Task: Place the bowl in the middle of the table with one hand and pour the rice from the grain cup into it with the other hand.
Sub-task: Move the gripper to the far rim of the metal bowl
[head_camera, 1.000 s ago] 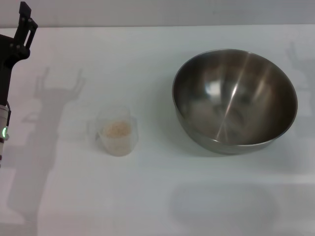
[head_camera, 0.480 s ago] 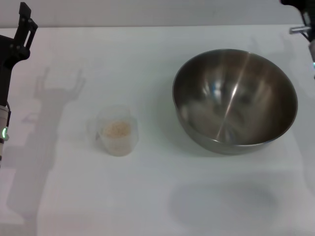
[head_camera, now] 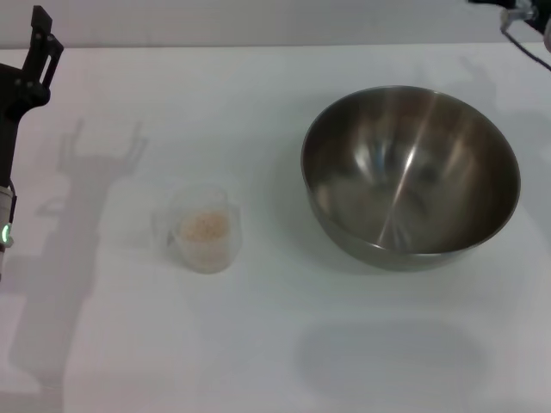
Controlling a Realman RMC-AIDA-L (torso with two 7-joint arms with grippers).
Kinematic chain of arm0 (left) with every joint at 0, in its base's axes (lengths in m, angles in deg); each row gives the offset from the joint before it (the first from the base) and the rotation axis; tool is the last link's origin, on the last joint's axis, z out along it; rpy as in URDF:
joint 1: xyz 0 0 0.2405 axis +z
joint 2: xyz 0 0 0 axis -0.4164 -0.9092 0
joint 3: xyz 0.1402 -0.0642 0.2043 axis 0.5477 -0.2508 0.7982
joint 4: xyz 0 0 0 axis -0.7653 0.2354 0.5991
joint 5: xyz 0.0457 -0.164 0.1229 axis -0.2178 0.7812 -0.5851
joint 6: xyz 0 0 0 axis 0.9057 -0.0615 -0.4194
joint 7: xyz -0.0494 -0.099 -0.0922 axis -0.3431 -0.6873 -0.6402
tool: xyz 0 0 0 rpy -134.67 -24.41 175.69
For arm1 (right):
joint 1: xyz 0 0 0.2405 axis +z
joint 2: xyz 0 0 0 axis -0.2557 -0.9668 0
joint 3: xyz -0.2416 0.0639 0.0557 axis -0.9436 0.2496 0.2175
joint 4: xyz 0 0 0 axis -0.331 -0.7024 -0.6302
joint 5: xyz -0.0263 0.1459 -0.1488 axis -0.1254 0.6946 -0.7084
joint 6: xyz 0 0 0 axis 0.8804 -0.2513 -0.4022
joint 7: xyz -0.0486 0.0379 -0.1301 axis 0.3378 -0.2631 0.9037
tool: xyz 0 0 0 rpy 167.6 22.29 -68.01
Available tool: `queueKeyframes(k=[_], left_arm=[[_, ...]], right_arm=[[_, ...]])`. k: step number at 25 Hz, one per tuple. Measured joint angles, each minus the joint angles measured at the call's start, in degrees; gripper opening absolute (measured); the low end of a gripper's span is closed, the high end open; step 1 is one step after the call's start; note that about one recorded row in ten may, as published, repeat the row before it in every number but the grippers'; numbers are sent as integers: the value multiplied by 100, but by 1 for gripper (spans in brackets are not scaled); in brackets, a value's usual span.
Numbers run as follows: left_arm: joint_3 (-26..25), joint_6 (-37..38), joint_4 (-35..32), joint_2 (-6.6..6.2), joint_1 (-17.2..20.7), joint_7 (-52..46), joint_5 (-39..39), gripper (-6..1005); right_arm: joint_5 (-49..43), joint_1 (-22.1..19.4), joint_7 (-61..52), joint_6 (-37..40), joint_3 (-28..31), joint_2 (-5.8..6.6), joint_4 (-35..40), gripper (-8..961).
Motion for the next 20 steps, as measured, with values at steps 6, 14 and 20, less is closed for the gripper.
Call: queueKeyframes(k=[6, 14, 20], left_arm=[[-19, 0, -17, -7, 20, -3, 11, 871], [-42, 1, -28, -10, 45, -9, 19, 871], [-52, 0, -28, -9, 40, -9, 19, 870]], right_arm=[[8, 773, 129, -3616, 1263, 24, 840, 815], [-240, 2024, 389, -6265, 2533, 193, 139, 815], [-422, 2309, 592, -6528, 2643, 343, -550, 815]])
